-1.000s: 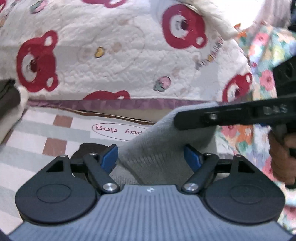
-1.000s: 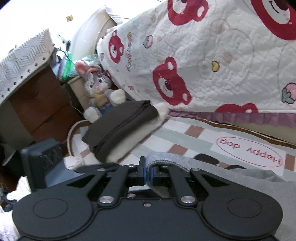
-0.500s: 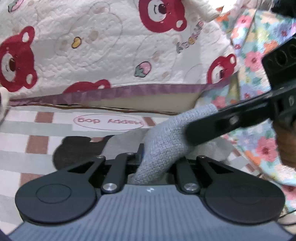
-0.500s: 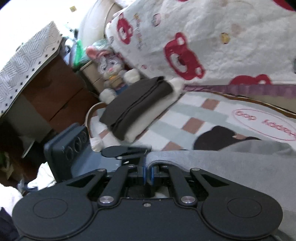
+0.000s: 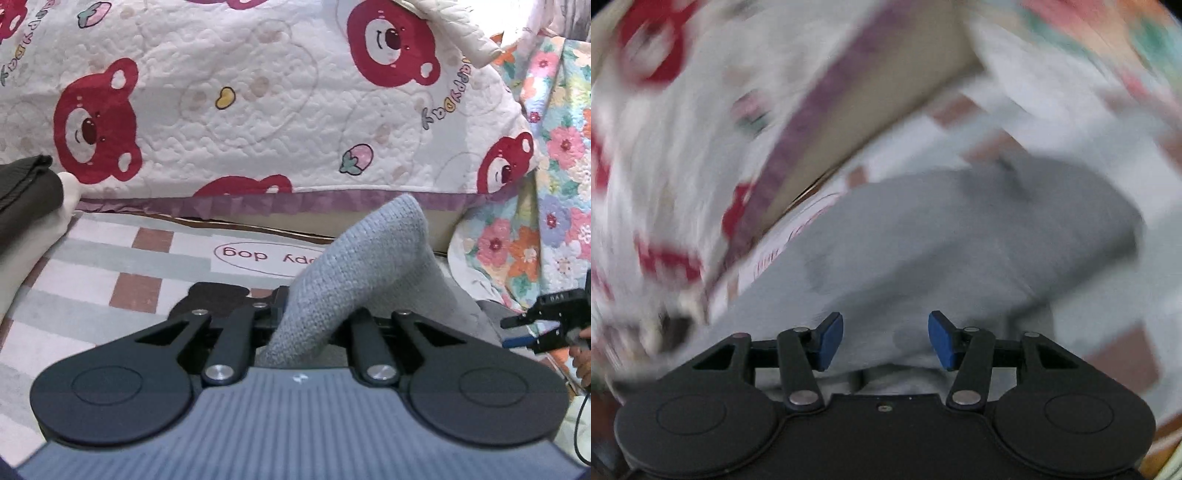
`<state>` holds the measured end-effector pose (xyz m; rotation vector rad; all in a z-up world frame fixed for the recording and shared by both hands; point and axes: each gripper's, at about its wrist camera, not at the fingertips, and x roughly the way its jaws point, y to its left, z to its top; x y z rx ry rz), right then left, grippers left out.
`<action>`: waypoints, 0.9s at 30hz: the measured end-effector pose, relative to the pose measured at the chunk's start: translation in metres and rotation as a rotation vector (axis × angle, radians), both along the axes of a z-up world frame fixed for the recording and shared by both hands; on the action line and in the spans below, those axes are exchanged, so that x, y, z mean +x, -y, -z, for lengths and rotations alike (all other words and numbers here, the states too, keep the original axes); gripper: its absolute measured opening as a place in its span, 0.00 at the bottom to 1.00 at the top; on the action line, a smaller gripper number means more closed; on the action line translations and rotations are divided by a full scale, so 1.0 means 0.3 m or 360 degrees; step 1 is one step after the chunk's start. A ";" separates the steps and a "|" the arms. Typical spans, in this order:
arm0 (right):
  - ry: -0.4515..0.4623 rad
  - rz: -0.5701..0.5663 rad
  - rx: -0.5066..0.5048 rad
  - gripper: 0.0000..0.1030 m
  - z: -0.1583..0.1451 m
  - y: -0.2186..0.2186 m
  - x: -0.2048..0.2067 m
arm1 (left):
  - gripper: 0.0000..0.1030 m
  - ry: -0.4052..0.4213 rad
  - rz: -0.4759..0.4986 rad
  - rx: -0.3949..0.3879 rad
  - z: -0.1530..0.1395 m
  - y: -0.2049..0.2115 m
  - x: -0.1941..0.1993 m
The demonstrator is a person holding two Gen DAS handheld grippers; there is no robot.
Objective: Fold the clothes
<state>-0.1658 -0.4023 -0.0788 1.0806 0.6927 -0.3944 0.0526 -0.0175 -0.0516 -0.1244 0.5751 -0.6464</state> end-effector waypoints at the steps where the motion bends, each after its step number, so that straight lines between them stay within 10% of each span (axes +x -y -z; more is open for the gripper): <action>1: 0.0003 0.0046 0.0034 0.55 0.024 0.011 -0.016 | 0.11 0.0000 -0.0010 0.0003 0.000 -0.002 0.002; 13: 0.0076 0.0320 0.0181 0.56 0.247 0.057 -0.024 | 0.11 -0.0030 -0.0071 -0.0015 0.020 -0.039 0.030; 27: 0.0030 0.0363 0.0194 0.57 0.281 0.030 -0.079 | 0.11 -0.0055 -0.0114 0.0017 0.063 -0.043 0.046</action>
